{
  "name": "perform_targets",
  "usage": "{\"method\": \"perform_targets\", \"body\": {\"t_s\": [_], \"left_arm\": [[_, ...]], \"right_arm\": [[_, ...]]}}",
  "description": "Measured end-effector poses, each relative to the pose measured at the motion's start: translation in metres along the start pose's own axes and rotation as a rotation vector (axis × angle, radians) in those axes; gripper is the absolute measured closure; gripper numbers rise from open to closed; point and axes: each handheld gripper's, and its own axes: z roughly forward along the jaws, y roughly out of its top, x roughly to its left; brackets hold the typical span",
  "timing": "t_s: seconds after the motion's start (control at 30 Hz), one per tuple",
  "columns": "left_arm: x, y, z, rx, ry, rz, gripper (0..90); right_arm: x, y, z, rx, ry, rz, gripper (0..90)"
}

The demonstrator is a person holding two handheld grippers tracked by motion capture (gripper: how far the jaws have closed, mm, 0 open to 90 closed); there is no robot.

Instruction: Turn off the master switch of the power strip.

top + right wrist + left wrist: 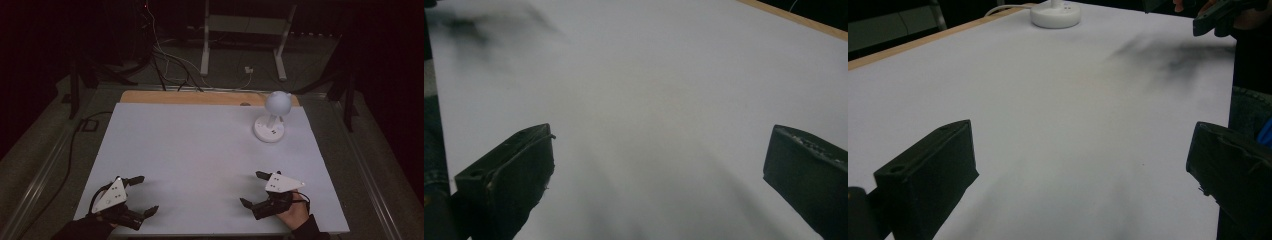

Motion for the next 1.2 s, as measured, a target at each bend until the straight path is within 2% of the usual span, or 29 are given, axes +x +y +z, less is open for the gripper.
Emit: {"method": "perform_targets", "body": {"t_s": [0.2, 0.27, 0.43, 0.8, 1.2], "left_arm": [[-0.001, 0.0, 0.0, 0.003, -0.002, 0.005, 0.3], [-0.001, 0.0, 0.001, 0.001, -0.002, 0.006, 0.2], [0.0, 0.0, 0.0, -0.005, -0.002, -0.001, 0.2], [0.0, 0.001, 0.0, -0.009, -0.006, -0.007, 0.2], [-0.001, 0.001, 0.0, -0.011, -0.007, -0.007, 0.3]], "right_arm": [[0.003, 0.01, 0.0, -0.002, 0.008, 0.0, 0.0], [0.003, 0.013, -0.001, -0.011, 0.033, 0.024, 0.0], [0.004, 0.021, -0.002, -0.017, 0.037, 0.024, 0.0], [-0.003, 0.042, -0.006, -0.045, 0.011, 0.008, 0.0], [-0.019, 0.053, -0.009, -0.061, -0.029, 0.016, 0.0]]}}
